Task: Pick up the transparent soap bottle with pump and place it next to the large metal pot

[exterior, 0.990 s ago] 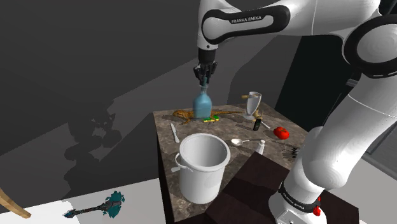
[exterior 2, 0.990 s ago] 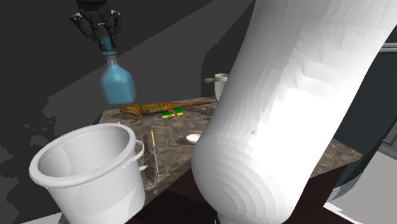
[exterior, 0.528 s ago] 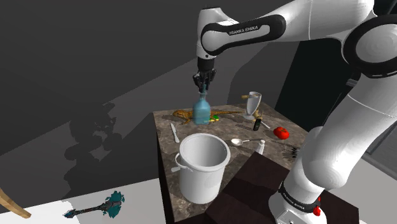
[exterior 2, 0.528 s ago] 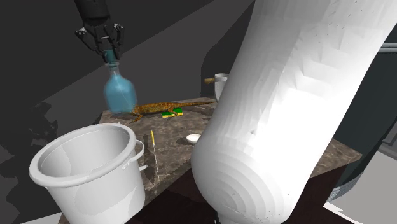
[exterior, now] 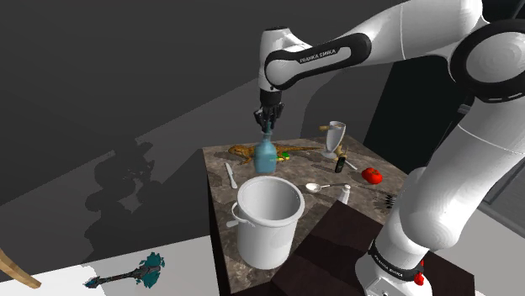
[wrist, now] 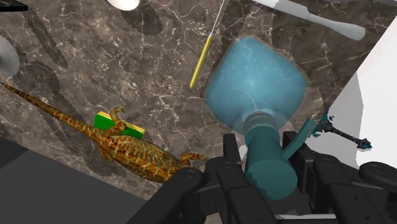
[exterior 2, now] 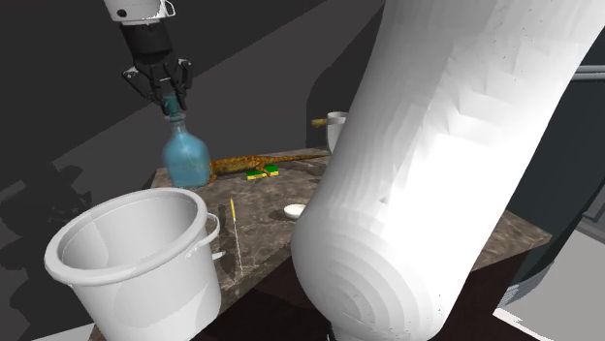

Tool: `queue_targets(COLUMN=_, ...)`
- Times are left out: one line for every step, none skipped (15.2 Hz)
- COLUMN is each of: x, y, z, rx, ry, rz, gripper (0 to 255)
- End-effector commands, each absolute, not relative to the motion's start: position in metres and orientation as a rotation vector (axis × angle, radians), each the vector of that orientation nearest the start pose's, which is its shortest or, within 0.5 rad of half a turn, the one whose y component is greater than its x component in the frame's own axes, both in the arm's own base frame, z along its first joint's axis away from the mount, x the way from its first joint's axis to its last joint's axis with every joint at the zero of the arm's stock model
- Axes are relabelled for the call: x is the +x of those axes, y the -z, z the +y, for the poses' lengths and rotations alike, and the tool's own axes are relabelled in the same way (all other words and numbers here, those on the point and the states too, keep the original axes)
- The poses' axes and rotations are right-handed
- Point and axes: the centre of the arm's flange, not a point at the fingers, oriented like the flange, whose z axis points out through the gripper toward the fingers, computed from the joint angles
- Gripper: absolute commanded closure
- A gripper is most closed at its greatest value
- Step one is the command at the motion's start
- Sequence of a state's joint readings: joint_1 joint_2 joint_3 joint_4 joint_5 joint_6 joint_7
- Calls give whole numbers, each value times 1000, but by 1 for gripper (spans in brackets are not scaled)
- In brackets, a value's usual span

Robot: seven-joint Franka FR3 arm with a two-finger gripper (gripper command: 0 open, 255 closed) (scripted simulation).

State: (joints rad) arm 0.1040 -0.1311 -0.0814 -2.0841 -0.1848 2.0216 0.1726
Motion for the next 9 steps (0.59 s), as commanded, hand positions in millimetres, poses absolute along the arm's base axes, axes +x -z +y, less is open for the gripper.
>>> queue_targets(x=523, y=-480, z=0, rx=-3287, ry=139, rz=123, gripper=255)
queue_targets(x=523, y=-475, z=0, rx=-3287, ry=139, rz=123, gripper=255)
queue_targets(x=523, y=-470, z=0, rx=-3287, ry=139, rz=123, gripper=255)
queue_targets(x=523, y=-465, z=0, rx=-3287, ry=139, rz=123, gripper=255)
queue_targets(x=523, y=-459, z=0, rx=-3287, ry=139, rz=123, gripper=255)
queue_targets(x=523, y=-454, z=0, rx=-3287, ry=139, rz=123, gripper=255)
queue_targets(x=523, y=-449, z=0, rx=-3287, ry=139, rz=123, gripper=255)
queue_targets(x=523, y=-443, z=0, rx=-3287, ry=139, rz=123, gripper=255)
queue_targets(x=523, y=-438, z=0, rx=-3287, ry=139, rz=123, gripper=255)
